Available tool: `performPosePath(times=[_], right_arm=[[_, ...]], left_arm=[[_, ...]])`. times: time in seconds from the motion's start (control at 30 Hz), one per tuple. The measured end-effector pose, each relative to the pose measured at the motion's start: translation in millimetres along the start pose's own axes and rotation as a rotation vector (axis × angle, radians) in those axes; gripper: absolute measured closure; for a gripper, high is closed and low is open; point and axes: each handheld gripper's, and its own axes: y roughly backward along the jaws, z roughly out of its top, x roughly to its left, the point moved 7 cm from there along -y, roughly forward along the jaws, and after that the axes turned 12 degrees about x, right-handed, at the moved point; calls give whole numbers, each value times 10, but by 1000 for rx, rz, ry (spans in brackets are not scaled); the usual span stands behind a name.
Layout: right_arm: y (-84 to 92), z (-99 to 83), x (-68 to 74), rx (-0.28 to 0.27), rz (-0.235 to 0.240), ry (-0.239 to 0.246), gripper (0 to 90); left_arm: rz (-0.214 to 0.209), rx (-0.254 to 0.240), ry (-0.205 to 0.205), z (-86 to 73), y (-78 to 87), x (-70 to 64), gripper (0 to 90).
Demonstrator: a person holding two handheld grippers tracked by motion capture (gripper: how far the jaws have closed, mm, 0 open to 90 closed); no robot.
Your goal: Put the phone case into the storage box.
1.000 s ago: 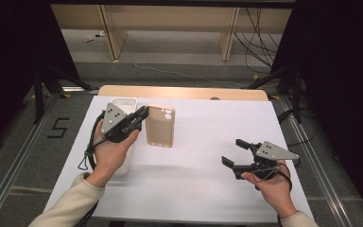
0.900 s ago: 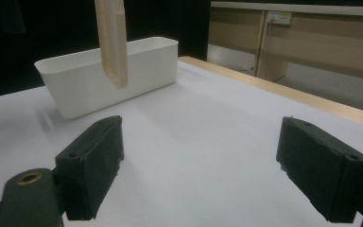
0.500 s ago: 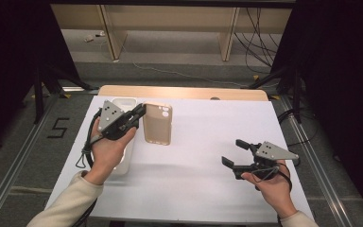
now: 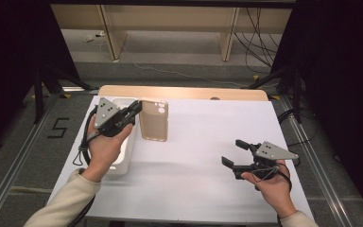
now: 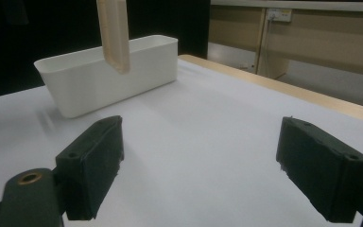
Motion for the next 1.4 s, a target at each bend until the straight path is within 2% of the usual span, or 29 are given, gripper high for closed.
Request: performPosePath(times=[0.03, 0.07, 0.77, 0.83, 0.87, 0.9, 1.0, 1.4], right_arm=[[5, -11, 19, 15, 11, -23, 169], [6, -10, 21, 15, 13, -25, 169], [4, -20, 16, 22, 8, -25, 176], [5, -15, 18, 19, 8, -21, 177], [1, -2, -2, 4, -3, 1, 177], [6, -15, 17, 20, 7, -21, 177], [5, -20, 17, 21, 8, -29, 181], [7, -17, 15, 21, 7, -26, 188]], left_arm=[[2, 0, -4, 5, 2, 10, 856], [2, -3, -6, 11, 3, 16, 856], [16, -16, 4, 81, 24, 131, 856], [18, -18, 7, 89, 26, 147, 857], [22, -19, 4, 91, 28, 153, 857], [25, -17, 1, 93, 29, 160, 856], [26, -16, 4, 94, 25, 176, 857], [33, -18, 11, 106, 20, 229, 857]])
